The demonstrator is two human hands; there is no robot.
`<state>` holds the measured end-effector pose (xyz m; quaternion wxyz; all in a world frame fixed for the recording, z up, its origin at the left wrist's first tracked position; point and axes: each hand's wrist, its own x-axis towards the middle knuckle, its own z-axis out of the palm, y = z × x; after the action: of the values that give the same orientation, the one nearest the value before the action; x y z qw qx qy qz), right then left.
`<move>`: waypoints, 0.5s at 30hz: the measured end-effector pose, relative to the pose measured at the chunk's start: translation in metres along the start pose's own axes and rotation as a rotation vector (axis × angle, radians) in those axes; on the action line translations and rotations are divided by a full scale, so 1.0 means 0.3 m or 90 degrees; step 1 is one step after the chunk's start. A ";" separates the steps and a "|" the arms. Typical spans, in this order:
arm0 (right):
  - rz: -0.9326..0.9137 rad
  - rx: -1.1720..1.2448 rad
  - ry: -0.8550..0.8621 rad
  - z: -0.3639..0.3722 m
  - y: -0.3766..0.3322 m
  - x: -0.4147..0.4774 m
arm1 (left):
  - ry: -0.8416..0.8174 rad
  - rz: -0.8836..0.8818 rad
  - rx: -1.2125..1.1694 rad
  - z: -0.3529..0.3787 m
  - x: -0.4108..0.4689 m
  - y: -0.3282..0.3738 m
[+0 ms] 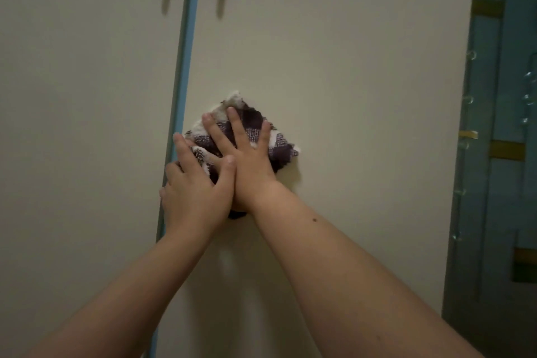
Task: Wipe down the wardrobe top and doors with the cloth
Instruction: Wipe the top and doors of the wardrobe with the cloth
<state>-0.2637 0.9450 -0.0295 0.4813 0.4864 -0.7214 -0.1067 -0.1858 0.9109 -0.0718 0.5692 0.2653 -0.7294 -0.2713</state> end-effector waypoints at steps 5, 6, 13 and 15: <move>0.001 0.002 0.004 -0.034 0.104 0.038 | 0.013 -0.008 0.041 -0.013 0.013 0.011; 0.032 0.023 0.020 -0.038 0.139 0.038 | 0.021 0.011 0.065 -0.011 0.011 0.014; 0.319 0.142 0.149 0.002 0.442 -0.098 | -0.023 0.118 0.117 0.018 0.039 0.106; 0.391 0.160 0.153 0.020 0.517 -0.154 | -0.030 0.132 0.111 0.032 0.042 0.141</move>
<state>-0.3585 1.0584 0.0366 0.5088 0.3113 -0.7796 0.1909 -0.2011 0.9332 -0.0358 0.5516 0.2306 -0.7869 -0.1528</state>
